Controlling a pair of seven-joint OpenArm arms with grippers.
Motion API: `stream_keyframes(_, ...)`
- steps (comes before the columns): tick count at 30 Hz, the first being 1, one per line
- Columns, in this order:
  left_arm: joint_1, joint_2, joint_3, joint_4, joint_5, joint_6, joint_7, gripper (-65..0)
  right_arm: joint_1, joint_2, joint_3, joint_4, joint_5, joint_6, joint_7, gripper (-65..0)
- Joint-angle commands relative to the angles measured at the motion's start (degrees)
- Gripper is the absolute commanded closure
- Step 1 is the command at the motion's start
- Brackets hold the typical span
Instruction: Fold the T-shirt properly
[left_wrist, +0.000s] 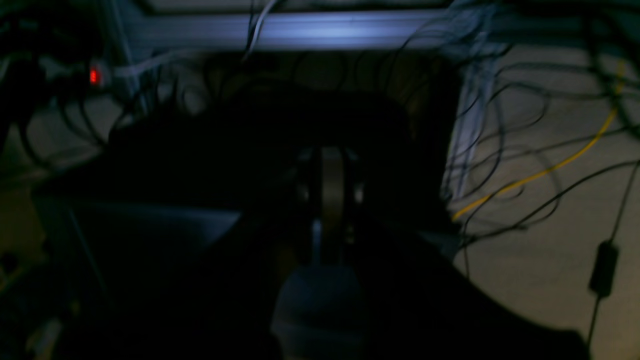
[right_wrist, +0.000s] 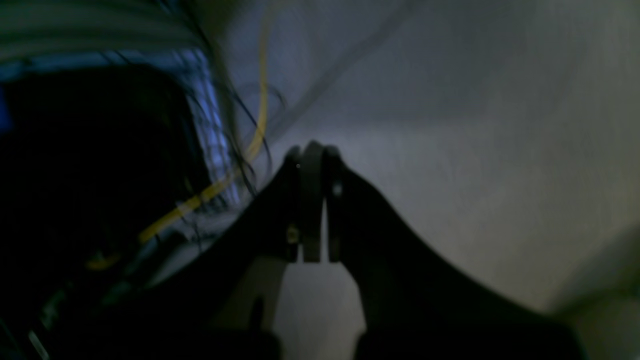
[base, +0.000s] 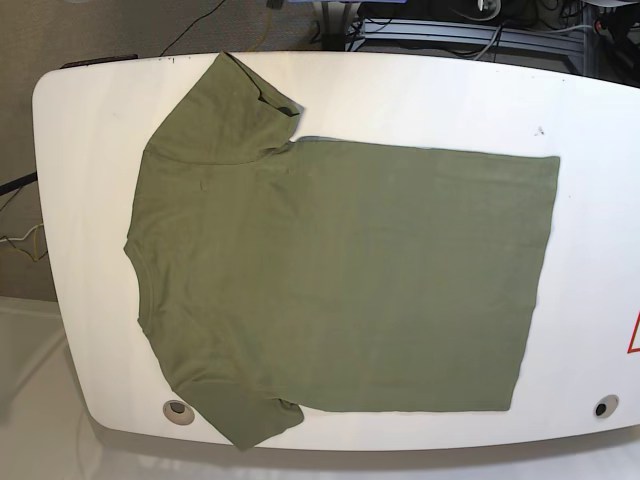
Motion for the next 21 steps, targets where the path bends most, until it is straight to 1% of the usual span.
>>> stream_keyframes(1,2.3,-1.24,-0.08,4.53,0.32,0.16,-0.55,0.0,-2.86,0.4,0.14,3.37,0.23,-0.31,1.48,0.0)
stream_keyframes(2,2.84,-1.41,-0.09,5.91,0.35,0.17,-0.41,0.0,-3.63,0.46,0.16,4.43,0.37,-0.31,1.65,0.0)
stream_keyframes(4,7.12,-3.13,-0.26,14.16,0.01,0.05,1.39,0.0,-9.1,0.7,0.21,11.14,1.44,0.06,2.9,0.0)
stream_keyframes(12,12.6,-5.19,-0.58,24.22,0.04,0.08,2.96,0.0,-15.67,2.17,0.07,20.54,2.08,0.35,3.08,0.0)
stream_keyframes(14,16.21,-5.85,-0.79,29.84,-0.32,-0.33,3.85,0.0,-19.01,3.36,-0.03,25.77,2.03,0.3,3.13,0.0)
stream_keyframes(21,21.05,-6.43,-1.83,39.25,-1.31,-0.58,5.75,0.0,-23.48,5.59,0.52,35.59,2.16,0.37,3.57,0.0)
